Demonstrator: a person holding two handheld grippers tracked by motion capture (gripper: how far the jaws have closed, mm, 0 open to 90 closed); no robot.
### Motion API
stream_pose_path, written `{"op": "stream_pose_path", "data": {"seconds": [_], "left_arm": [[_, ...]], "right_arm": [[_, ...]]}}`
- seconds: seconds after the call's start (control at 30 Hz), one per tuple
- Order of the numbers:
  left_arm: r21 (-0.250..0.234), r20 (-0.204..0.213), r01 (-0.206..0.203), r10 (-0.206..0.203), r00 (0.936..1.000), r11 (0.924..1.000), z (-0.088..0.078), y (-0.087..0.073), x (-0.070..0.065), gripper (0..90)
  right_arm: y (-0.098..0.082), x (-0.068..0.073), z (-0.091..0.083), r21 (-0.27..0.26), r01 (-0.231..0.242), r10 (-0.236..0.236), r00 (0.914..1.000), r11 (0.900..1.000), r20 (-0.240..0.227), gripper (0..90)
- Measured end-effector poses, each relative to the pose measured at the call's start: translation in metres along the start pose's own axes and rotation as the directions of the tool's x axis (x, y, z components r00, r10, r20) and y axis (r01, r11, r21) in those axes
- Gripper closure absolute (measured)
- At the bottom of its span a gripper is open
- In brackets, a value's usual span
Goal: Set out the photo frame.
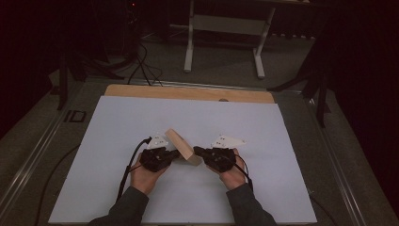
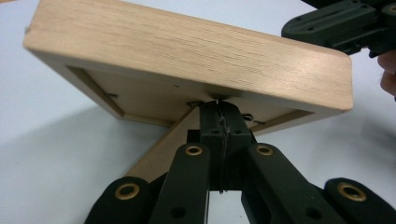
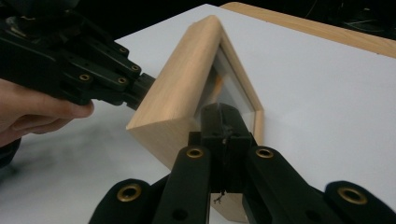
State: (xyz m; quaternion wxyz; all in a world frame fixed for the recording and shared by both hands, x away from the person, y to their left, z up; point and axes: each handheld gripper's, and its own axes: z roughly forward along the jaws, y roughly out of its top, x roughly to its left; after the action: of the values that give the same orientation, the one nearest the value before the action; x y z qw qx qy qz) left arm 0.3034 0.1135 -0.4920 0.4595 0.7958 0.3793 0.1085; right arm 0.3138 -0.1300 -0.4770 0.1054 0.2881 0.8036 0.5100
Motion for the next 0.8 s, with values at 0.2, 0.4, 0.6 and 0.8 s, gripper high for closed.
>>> {"op": "stream_pose_path", "data": {"seconds": [0.2,0.4,0.6,0.8], "left_arm": [[-0.003,-0.006,0.012,-0.012,0.9999,0.9999,-0.001,-0.001,0.002,89.9],[-0.013,-0.016,0.036,-0.036,0.9992,0.9993,-0.002,-0.002,0.007,89.9],[-0.024,-0.019,0.056,-0.056,0.9982,0.9982,-0.003,-0.003,0.012,89.8],[-0.039,-0.014,0.078,-0.079,0.9968,0.9961,-0.005,-0.004,0.016,89.8]], "right_arm": [[0.000,0.006,0.001,0.009,0.012,-0.012,0.9997,1.000,-0.022,90.0],[0.000,0.018,0.008,0.029,0.054,-0.052,0.9973,0.998,-0.053,89.9],[0.000,0.030,0.014,0.043,0.087,-0.084,0.9946,0.995,-0.060,89.9],[0.001,0.038,0.019,0.041,0.103,-0.100,0.9922,0.994,-0.075,89.7]]}}
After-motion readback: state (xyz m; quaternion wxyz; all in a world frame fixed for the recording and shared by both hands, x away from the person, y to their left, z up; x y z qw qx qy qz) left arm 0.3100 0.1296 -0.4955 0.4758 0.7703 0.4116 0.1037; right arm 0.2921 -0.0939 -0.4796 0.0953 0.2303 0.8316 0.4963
